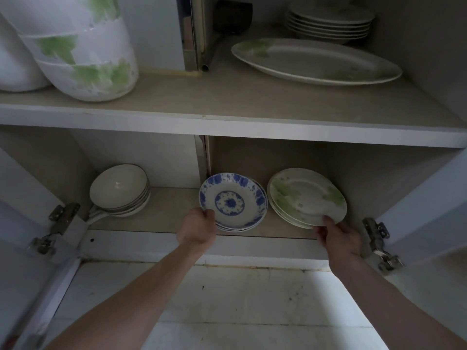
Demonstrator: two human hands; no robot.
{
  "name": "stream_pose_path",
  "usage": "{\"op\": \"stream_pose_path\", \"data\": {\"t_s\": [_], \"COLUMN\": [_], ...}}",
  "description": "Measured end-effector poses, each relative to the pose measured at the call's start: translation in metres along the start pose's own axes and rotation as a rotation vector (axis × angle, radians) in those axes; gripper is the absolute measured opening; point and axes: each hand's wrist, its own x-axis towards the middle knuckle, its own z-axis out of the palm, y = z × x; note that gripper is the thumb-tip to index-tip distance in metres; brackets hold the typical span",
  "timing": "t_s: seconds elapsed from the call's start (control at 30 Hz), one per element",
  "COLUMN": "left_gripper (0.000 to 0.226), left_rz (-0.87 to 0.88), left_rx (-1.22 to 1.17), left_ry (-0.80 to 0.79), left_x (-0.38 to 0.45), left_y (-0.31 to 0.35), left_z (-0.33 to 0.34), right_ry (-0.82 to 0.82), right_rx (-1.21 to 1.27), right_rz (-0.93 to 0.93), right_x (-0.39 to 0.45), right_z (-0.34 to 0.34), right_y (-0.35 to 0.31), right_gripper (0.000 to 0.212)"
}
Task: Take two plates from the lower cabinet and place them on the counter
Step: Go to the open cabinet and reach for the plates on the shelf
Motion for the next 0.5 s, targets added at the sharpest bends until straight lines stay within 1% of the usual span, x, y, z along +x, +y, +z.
{"op": "stream_pose_path", "data": {"t_s": [0.1,0.2,0.23,0.3,0.4,0.5], "left_gripper": [0.039,0.036,0.037,0.039,0.042,0.042], "left_rz": [0.008,0.018,0.007,-0.041,-0.101,-0.135], "left_rx": [-0.015,-0.092,-0.141,-0.231,-0.295,-0.268], "left_ry": [0.027,0.05,0.056,0.069,0.067,0.061], "left_x": [-0.003,-0.016,-0.024,-0.047,-0.09,-0.137], "left_y": [-0.009,-0.012,-0.012,-0.01,-0.009,-0.006], "left_z": [0.0,-0.008,-0.012,-0.021,-0.042,-0.077], "right_ry": [-0.012,-0.002,0.0,-0.013,-0.048,-0.035], "right_rx": [0.045,0.002,-0.015,-0.044,-0.101,-0.185], "right_rz": [-0.008,-0.038,-0.048,-0.034,0.013,0.043], "right_x": [-0.004,-0.017,-0.024,-0.041,-0.075,-0.121], "right_z": [-0.002,-0.009,-0.013,-0.021,-0.039,-0.052], "right_y": [0.001,-0.001,-0.003,-0.008,-0.022,-0.049], "right_gripper": [0.005,0.005,0.009,0.018,0.015,0.026]}}
